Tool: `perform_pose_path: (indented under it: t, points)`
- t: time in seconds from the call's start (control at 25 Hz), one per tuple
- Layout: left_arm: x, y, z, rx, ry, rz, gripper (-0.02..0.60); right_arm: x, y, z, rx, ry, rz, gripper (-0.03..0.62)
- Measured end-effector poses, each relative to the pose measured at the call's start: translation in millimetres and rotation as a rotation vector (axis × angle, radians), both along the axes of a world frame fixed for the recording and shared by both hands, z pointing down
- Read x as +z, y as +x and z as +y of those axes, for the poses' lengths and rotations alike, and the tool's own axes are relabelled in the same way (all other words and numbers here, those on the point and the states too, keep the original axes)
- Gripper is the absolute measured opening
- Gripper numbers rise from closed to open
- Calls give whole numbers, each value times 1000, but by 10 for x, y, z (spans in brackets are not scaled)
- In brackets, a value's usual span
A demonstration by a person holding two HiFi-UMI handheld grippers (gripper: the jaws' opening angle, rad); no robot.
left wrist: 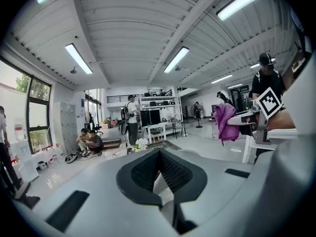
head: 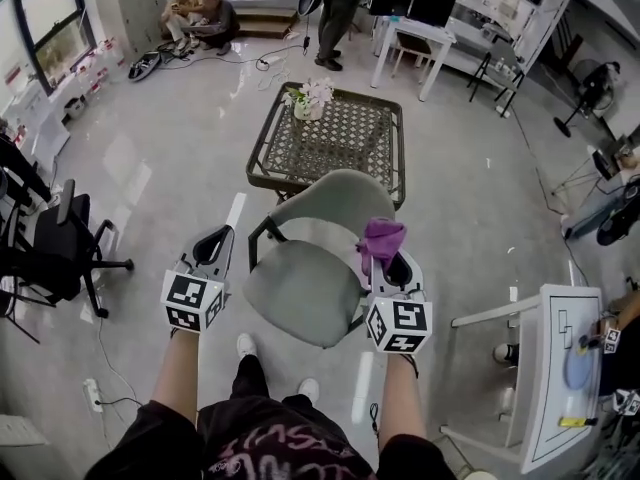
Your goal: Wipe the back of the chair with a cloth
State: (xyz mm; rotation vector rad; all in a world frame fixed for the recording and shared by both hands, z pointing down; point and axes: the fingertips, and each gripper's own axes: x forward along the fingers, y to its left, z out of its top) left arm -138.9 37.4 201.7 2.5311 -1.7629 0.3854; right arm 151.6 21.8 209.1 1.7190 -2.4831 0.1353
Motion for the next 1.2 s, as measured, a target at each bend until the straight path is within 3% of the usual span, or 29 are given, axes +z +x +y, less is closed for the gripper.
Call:
perform_pose_path:
  t: [0.68,1.08,1.2]
  points:
    - [672,-566,-1281,195,-83,53,8,435,-776,-878,124,-59,51,92]
    - [1148,-679,-1723,148,-103,87,9,976,-1004,-1383,35,-98,66,92]
    - [1324,-683,-1798,129,-109,66,9,1168,-1058,-1565,-1,-107,65,92]
